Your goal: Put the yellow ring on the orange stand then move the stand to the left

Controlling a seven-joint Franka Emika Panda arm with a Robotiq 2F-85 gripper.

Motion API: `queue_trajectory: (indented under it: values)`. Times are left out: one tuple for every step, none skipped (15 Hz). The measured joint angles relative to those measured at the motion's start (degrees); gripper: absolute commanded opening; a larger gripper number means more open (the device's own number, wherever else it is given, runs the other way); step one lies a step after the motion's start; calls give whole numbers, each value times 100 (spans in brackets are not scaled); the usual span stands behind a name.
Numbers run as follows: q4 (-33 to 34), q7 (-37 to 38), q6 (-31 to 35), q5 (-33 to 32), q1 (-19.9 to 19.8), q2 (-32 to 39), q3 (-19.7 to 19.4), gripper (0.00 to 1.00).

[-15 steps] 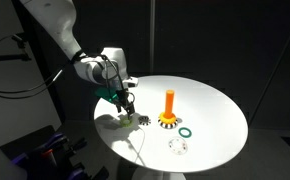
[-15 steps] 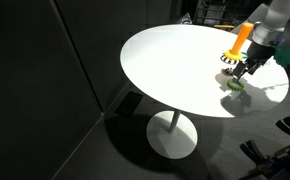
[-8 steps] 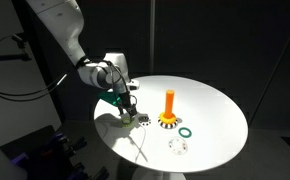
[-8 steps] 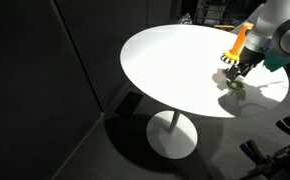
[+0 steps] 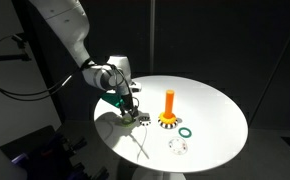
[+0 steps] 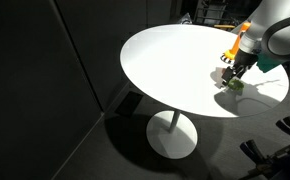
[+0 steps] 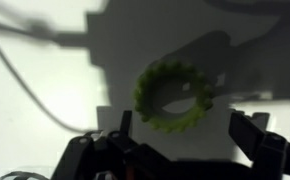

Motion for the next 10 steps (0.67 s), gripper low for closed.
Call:
queue_trajectory:
  values:
    - [22,-29,-4,72,-18,14,16,70]
    - [41,-41,-16,125,-31,21,26,60]
    - [59,-48,-30,169,-43,25,32,53]
    - [76,-50,-44,195,-51,25,32,43]
    - [88,-50,-65,211,-58,25,32,34]
    - [96,-50,-85,219,-67,25,32,30]
    - [108,-50,-101,229,-70,23,31,30]
    - [117,-50,-116,233,-73,23,31,30]
    - [126,-50,-125,239,-76,23,30,30]
    - [137,-50,-133,249,-80,23,30,30]
